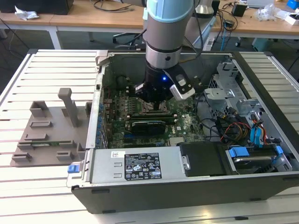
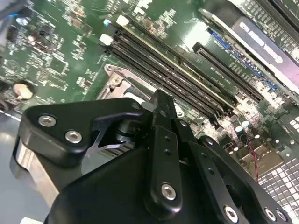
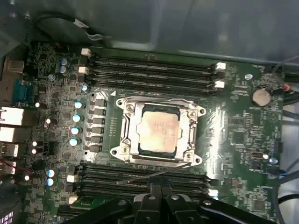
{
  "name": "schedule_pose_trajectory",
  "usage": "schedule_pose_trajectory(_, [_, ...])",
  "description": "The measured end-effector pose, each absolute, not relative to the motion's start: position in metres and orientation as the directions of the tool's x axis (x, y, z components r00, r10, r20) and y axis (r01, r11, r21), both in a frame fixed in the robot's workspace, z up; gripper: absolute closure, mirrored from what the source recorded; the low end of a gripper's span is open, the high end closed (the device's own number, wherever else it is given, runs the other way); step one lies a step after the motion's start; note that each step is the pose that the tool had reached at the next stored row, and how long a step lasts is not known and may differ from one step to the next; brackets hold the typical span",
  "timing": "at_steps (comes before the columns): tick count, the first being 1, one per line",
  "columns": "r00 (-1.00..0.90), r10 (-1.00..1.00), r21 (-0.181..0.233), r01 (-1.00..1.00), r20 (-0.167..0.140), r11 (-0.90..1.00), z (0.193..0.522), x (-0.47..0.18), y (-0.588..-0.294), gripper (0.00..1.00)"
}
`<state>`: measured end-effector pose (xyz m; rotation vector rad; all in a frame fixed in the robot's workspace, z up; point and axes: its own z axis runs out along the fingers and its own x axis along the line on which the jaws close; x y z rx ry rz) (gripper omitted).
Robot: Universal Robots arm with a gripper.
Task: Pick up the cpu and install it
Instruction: 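Install the second cpu locking lever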
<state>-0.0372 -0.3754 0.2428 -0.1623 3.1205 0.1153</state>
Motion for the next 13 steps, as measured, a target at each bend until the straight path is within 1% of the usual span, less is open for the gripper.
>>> schedule_pose_trajectory(13, [-0.994,-0.103,0.078,-0.104,-0.019,0.991,0.222,-0.055,-0.375,0.89])
